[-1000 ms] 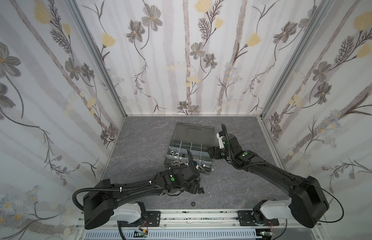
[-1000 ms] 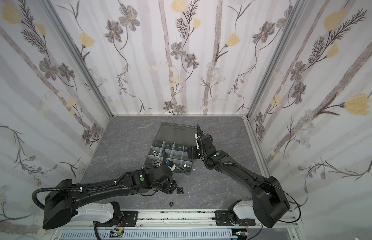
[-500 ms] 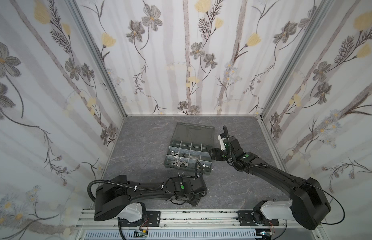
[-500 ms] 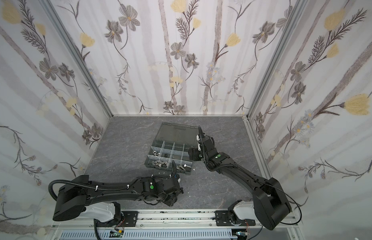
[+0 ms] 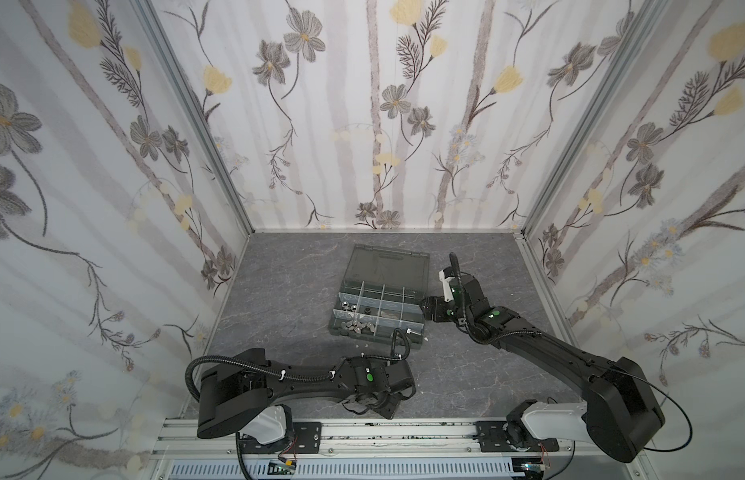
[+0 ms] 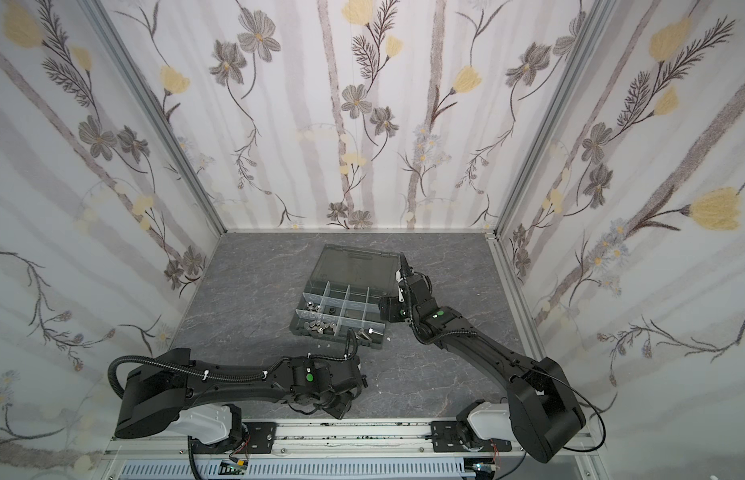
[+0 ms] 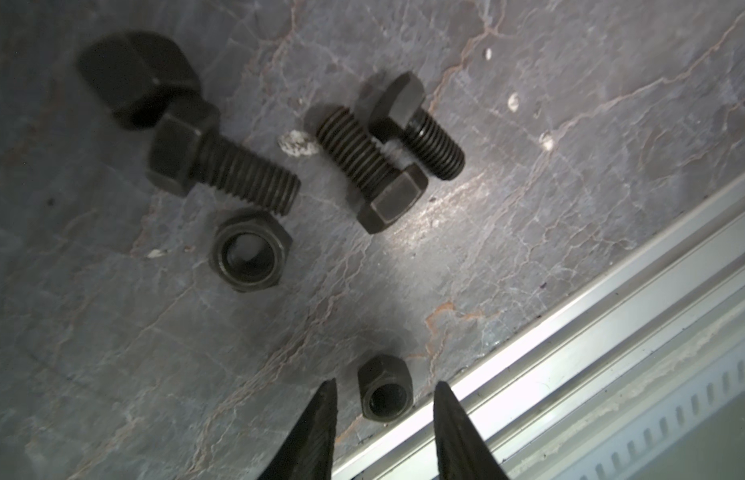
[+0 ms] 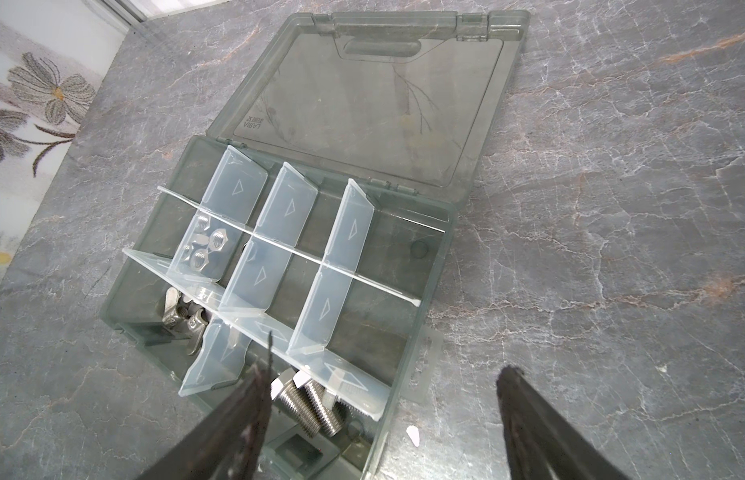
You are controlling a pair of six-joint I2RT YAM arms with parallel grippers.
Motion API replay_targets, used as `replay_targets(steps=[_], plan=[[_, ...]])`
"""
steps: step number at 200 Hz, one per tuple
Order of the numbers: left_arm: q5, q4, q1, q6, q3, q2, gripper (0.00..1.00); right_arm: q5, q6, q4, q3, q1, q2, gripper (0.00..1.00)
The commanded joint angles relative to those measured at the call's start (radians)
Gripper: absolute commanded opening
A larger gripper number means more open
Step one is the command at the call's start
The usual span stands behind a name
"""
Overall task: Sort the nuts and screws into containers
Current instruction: 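Lower the left gripper onto a black hex nut and close on it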
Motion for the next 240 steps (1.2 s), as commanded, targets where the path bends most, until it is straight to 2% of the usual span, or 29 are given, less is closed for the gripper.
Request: replay_targets(steps=[1, 96, 129, 179, 211, 240], plan=[[0.002, -0.014, -0.004, -0.008, 0.008, 0.016, 0.41, -0.006, 0.002, 0.035, -0.001, 0.000, -0.006, 0.85], [0.010, -0.023, -0.022, 0.007, 0.023, 0.080, 0.34, -0.005, 0.005, 0.033, -0.007, -0.001, -0.009, 0.85], [-0.018, -0.028, -0.022, 0.004, 0.020, 0.092, 0.29, -0.006, 0.005, 0.034, -0.013, -0.001, -0.009, 0.85], [-0.055, -0.030, -0.020, 0.015, 0.061, 0.087, 0.26, 0.002, 0.008, 0.034, -0.023, -0.003, -0.029, 0.85], [-0.076, -0.038, 0.037, 0.030, 0.090, 0.011, 0.26, 0.009, 0.008, 0.025, -0.028, -0.005, -0.048, 0.85], [-0.104, -0.036, 0.139, 0.082, 0.140, -0.070, 0.26, 0.017, 0.007, 0.013, -0.031, -0.010, -0.072, 0.85]])
